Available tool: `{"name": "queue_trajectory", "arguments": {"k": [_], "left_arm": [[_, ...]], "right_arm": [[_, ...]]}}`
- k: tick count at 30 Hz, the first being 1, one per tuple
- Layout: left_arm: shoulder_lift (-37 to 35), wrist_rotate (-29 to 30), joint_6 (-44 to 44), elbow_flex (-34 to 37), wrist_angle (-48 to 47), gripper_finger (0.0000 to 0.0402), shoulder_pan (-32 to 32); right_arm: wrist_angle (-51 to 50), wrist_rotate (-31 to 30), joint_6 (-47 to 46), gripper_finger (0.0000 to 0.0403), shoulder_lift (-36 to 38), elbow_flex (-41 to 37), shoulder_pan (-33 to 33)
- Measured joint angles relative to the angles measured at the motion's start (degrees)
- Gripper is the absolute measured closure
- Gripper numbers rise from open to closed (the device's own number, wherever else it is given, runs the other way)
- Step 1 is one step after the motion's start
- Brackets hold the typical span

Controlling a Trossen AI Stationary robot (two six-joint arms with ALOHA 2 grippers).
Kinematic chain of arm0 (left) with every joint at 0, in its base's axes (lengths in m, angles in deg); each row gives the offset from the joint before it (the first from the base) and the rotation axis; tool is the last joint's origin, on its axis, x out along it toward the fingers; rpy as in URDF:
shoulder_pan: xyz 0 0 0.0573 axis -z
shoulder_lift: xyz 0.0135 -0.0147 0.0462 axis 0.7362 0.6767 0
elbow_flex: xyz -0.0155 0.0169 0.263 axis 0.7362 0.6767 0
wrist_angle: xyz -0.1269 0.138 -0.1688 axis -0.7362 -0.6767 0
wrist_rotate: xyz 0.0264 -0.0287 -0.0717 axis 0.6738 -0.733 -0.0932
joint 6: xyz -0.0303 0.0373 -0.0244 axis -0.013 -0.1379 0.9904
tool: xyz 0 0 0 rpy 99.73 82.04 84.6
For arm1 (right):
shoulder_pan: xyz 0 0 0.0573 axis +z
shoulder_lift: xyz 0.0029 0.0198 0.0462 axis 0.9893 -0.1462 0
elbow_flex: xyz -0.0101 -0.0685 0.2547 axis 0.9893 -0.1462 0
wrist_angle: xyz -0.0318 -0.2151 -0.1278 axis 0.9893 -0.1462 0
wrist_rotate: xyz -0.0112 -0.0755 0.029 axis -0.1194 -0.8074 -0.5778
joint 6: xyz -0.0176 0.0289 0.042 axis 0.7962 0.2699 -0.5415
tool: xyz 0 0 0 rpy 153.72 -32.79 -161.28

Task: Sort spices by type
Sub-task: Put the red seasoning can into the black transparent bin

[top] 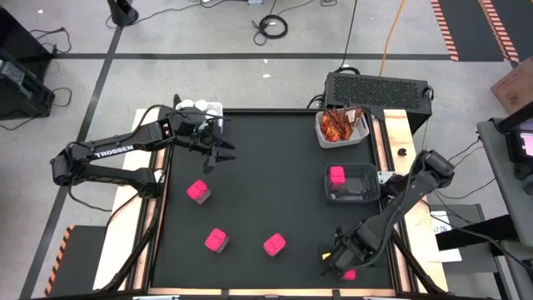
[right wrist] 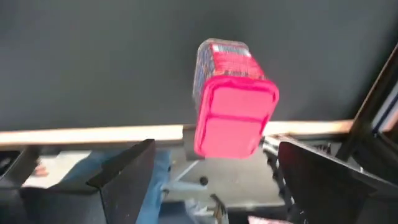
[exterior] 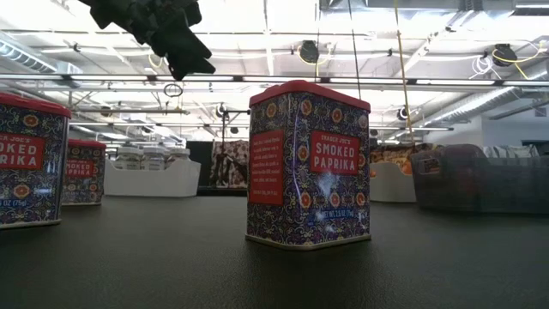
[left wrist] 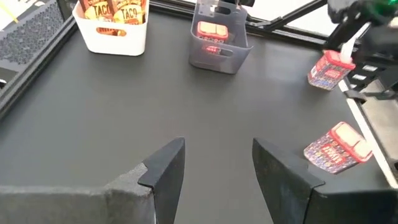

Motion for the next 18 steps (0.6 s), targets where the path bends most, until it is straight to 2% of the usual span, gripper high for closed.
{"name": "queue_trajectory", "arguments": {"k": [7, 18], "left_arm": [[0.0, -0.5, 0.9, 0.0, 0.7, 0.021, 0.0], [0.0, -0.6, 6.3, 0.0, 3.1, 0.021, 0.0]], "right_arm": [[-1.9, -0.4, 0.2, 0.0069, -4.8, 0.0, 1.7], [2.2, -1.2, 0.5, 0.0069, -10.6, 0.0, 2.8]]}}
